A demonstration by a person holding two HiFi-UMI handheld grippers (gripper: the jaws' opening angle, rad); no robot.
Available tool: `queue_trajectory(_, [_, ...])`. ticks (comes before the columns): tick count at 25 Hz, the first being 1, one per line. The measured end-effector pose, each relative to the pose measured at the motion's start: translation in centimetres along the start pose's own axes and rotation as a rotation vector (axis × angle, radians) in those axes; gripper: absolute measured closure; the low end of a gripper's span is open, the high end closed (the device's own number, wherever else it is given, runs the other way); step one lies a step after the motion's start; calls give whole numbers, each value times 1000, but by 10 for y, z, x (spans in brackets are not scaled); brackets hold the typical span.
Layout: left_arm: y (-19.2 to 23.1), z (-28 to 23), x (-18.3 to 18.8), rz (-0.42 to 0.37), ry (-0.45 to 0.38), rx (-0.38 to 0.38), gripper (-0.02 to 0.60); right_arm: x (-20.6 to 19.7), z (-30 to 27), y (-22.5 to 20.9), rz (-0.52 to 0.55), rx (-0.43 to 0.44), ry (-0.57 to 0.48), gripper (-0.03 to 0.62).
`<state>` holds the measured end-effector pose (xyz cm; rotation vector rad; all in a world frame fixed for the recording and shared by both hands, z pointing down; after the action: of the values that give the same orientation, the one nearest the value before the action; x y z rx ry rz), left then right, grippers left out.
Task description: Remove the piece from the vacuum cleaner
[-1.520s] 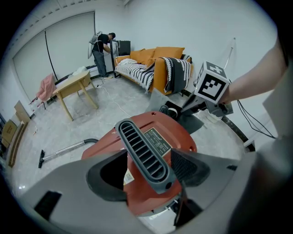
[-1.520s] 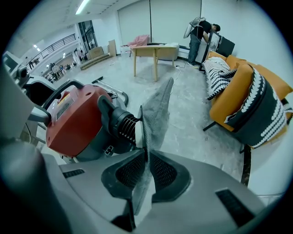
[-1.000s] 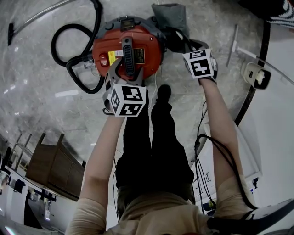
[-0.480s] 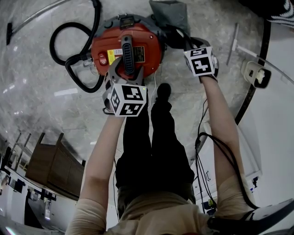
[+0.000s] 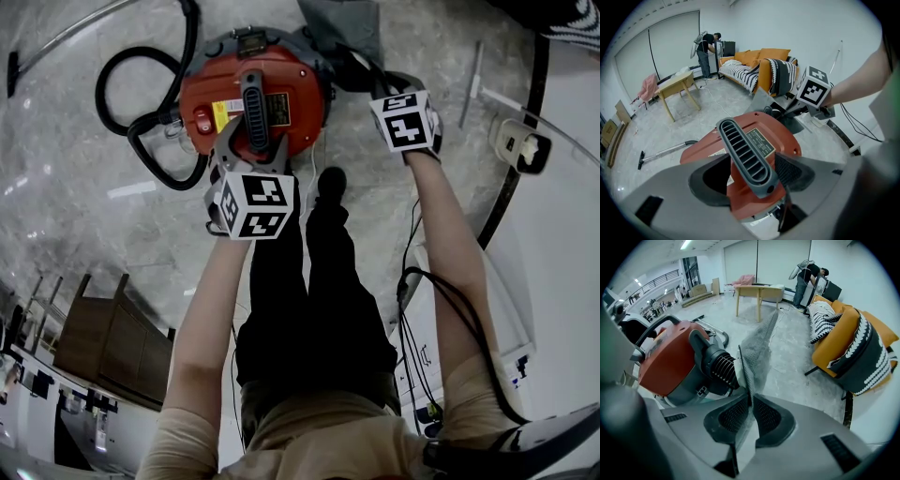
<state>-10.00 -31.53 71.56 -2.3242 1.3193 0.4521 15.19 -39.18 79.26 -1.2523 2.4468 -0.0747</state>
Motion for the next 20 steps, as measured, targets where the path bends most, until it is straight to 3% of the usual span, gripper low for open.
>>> queue_trajectory(20, [-1, 1, -2, 10, -19, 10, 284, -8, 0, -2, -48, -19, 13, 562])
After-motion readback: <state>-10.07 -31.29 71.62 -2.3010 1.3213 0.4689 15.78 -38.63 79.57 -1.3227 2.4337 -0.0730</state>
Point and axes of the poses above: the fingertips, and each gripper's own axes: z backward along the fingers, y to its left, x out of its top, the point moved 8 cm from there along z, backward along the fingers, and after that the axes turned 15 degrees about x, right-handed, at the moved point
